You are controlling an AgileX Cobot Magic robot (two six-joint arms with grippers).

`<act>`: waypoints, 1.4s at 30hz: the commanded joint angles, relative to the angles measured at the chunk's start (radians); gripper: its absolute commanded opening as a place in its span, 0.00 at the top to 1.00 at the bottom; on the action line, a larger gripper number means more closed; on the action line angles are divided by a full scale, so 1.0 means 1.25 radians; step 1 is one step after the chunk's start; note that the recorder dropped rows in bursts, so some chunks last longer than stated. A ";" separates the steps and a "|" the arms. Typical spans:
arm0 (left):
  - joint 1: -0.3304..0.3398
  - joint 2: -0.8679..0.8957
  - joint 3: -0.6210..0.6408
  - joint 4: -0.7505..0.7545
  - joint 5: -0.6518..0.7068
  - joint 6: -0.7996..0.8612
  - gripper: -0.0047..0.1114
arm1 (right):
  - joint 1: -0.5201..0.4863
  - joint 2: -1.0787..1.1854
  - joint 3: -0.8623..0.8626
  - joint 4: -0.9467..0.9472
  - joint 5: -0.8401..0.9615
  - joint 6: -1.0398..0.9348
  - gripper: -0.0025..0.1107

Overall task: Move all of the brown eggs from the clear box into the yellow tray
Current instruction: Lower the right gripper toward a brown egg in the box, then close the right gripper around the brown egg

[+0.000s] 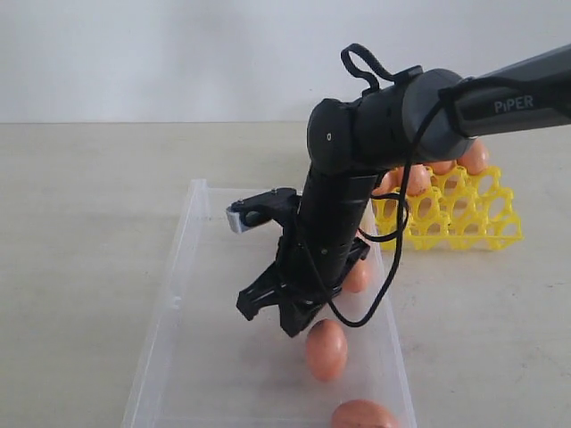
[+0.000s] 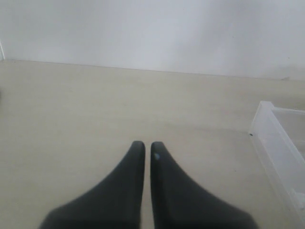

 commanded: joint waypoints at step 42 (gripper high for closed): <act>0.003 -0.002 0.002 -0.002 -0.005 0.002 0.92 | -0.002 -0.085 0.001 -0.060 0.184 -0.172 0.44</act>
